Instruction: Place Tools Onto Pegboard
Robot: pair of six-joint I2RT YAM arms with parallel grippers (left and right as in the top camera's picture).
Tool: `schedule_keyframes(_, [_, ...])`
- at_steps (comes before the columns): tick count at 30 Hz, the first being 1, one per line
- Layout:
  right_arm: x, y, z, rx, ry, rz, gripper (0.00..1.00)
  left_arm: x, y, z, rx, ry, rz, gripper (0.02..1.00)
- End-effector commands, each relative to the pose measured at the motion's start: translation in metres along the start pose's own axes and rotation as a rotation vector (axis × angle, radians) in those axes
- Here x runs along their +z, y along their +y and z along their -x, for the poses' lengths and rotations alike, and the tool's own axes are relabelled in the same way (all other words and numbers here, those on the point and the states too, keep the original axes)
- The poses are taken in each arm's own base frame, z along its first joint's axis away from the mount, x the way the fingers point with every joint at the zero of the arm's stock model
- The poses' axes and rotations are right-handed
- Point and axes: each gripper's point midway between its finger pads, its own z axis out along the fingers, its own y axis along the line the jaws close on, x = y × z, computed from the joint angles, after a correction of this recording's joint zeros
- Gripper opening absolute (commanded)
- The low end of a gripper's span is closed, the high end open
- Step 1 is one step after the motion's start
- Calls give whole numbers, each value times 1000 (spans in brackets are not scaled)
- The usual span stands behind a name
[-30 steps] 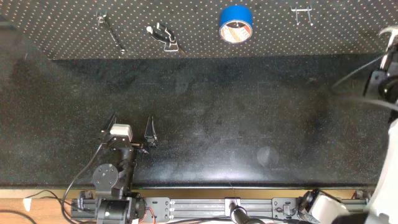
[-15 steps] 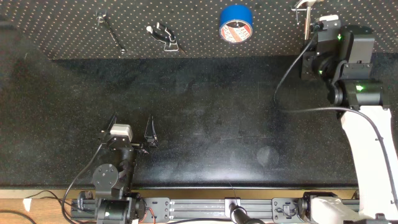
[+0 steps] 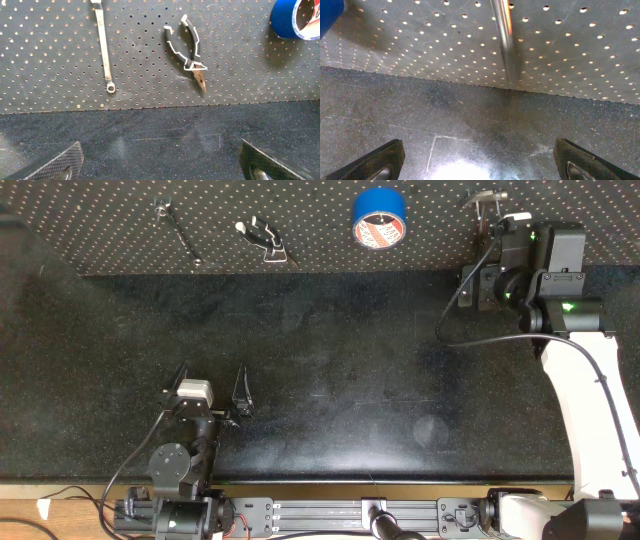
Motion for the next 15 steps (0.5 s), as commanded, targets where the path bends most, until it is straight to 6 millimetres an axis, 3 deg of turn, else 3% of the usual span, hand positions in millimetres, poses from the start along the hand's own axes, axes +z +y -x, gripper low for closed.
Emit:
schedule_keyframes(1, [-16,8,-18,-42,-42,2,976,0,0,-1,6,1,-2,996])
schedule_keyframes(7, [-33,16,-84,-101,-318,-17,976,0,0,-1,6,1,-2,996])
schedule_keyframes(15, [-52,23,-126,-91,-647,-14,976,0,0,-1,6,1,-2,998])
